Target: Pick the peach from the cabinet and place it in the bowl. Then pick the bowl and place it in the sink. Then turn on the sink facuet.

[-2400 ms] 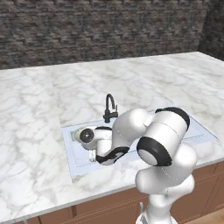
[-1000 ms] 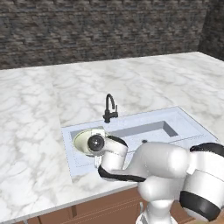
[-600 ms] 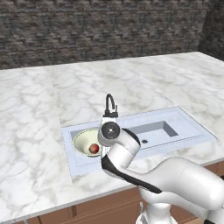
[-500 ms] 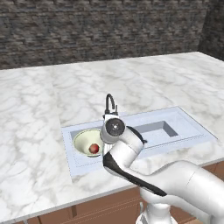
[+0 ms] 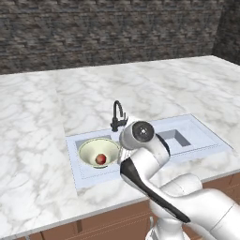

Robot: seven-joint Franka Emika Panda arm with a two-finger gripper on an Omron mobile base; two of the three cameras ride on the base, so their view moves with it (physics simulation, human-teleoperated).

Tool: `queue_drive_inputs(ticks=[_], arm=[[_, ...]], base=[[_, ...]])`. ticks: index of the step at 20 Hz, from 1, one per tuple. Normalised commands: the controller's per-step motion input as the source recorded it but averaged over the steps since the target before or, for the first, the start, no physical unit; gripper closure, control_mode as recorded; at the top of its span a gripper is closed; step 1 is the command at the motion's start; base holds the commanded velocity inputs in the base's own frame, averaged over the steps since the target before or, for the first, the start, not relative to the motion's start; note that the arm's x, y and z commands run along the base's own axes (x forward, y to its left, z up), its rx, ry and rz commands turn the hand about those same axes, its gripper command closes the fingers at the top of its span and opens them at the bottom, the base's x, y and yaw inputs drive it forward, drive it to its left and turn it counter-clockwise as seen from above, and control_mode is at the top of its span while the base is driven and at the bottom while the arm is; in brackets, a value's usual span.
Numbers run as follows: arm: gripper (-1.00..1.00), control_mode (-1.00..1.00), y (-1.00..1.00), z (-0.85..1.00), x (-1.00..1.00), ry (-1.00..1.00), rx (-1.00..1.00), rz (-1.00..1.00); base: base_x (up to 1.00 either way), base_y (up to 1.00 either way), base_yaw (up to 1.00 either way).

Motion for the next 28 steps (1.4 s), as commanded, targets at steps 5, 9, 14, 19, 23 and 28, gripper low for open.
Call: queue_drive_inputs(ticks=[5,9,14,19,23,28], arm=[[-1.00,-1.00,-0.71,0.99,-0.38,0.05,0.42,-0.22],[-1.00,-1.00,-0.84,0.74,-0.51,0.05,0.47,-0.24],[-1.00,-1.00,-0.92,0.44,-0.30,0.03,0.43,-0.34],[-1.00,-1.00,-0.68,0.28,-0.02,0.24,0.47,-0.38],[-1.00,-1.00,-0.11,0.01,0.01,0.43,0.43,-0.26],[-1.00,-1.00,0.03,0.07,0.12,0.48,0.48,-0.30]], base=[[0.00,0.00,0.00],[0.00,0.00,0.00],[0.00,0.00,0.00],[0.00,0.00,0.00],[0.00,0.00,0.00],[0.00,0.00,0.00]])
